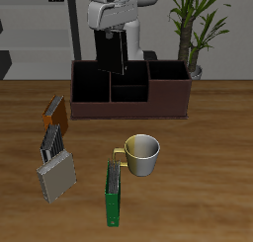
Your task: Place the black book into the back desk caddy's front compartment
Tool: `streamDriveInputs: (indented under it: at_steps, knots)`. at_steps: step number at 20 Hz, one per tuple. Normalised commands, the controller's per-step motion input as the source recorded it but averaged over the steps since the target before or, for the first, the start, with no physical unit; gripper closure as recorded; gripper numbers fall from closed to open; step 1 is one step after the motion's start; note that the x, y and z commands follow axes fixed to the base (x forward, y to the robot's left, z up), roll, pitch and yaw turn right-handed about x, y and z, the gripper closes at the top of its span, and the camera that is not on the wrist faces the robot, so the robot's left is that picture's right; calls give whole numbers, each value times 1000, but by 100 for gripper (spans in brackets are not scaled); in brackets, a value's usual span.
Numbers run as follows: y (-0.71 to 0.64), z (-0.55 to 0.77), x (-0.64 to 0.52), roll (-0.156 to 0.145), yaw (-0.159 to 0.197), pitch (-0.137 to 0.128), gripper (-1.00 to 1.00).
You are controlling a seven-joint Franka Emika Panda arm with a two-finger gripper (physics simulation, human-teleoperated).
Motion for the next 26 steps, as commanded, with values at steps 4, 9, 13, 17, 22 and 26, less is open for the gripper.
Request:
streamDriveInputs:
  at_steps: [4, 9, 13, 17, 22, 26]
  knots:
    - [69, 37, -27, -24, 198, -16, 100]
    - [148, -82, -23, 7, 187, 7, 100]
    - [120, -227, -93, 10, 141, 13, 100]
    - [23, -183, -51, -21, 120, 27, 100]
    - [46, -130, -43, 9, 138, -14, 100]
    - [28, -40, 92, 1, 129, -1, 100]
